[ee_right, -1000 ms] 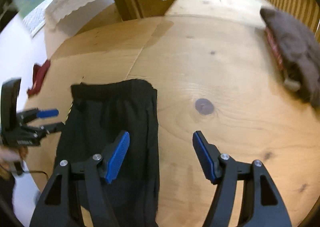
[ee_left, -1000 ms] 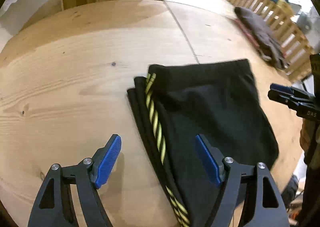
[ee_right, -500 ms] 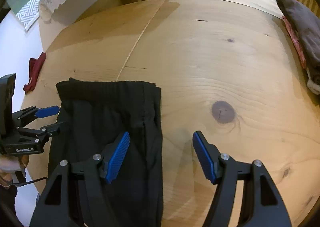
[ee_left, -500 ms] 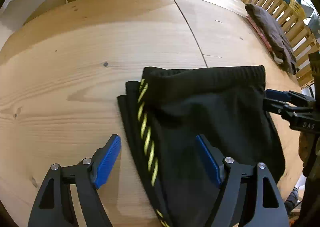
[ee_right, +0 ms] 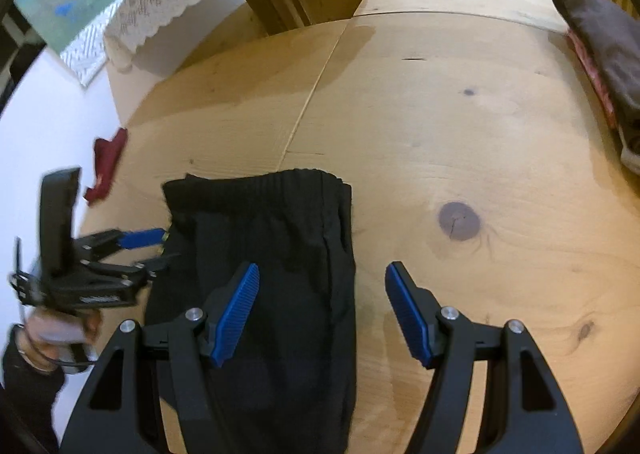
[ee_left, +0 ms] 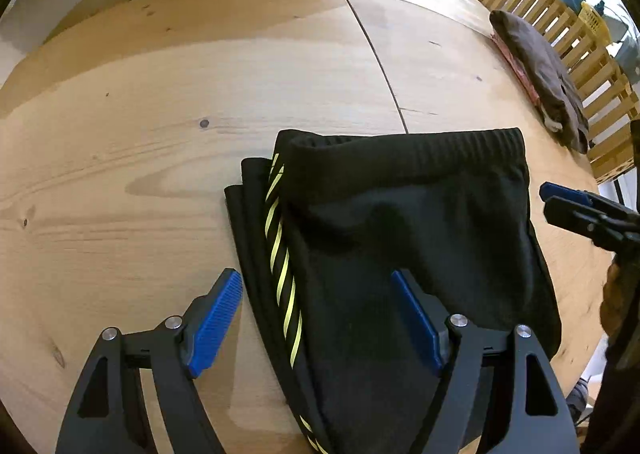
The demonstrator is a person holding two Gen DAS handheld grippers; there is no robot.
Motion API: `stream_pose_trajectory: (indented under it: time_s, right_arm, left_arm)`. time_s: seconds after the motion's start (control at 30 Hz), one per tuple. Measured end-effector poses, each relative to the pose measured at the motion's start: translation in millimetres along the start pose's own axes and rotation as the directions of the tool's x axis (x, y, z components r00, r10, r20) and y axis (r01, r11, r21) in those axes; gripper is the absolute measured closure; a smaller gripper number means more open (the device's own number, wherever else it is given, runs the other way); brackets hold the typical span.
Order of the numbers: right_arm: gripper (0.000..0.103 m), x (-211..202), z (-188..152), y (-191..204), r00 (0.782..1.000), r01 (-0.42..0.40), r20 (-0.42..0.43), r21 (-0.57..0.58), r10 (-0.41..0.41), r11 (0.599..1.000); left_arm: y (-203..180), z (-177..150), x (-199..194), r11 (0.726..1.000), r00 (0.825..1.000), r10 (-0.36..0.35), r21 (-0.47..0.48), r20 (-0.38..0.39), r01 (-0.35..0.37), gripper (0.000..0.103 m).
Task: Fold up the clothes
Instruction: 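Position both open grippers at the striped side of the folded black pants, then close the left gripper on the pants while the right gripper grasps beside it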
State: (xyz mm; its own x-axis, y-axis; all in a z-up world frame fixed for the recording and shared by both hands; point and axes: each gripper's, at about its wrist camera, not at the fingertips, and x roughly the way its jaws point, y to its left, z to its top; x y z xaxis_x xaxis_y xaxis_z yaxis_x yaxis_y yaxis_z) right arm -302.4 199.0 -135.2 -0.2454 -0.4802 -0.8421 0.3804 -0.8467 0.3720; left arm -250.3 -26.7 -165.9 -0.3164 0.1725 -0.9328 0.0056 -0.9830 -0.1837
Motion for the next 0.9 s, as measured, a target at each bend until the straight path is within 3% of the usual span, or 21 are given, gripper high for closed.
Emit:
stream_pose_trajectory:
  time_s: [0.13,0.33,0.57,0.9]
  right_arm:
    - [0.038,31,10,15,0.996,0.071,-0.057,-0.047,-0.074,0.996]
    - [0.037,44,12,31,0.985,0.157,-0.052,-0.094,-0.162,0.983]
    - [0.021,47,7,48,0.964,0.253,-0.026,-0.219,-0.265,0.942]
    - [0.019,42,8,57,0.965,0.25,-0.016,-0.26,-0.263,0.933]
  left_arm:
    - [-7,-4,1,1.0,1.0,0.027,0.015,-0.001,-0.027,0.026]
    - [-20,-10,5,0.994,0.996,0.087,0.064,-0.023,-0.085,0.023]
    - [-31,-16,6,0.989,0.99,0.138,0.058,-0.038,-0.136,0.02]
    - [-41,-35,0,0.988,0.99,0.14,0.065,0.015,-0.14,0.022]
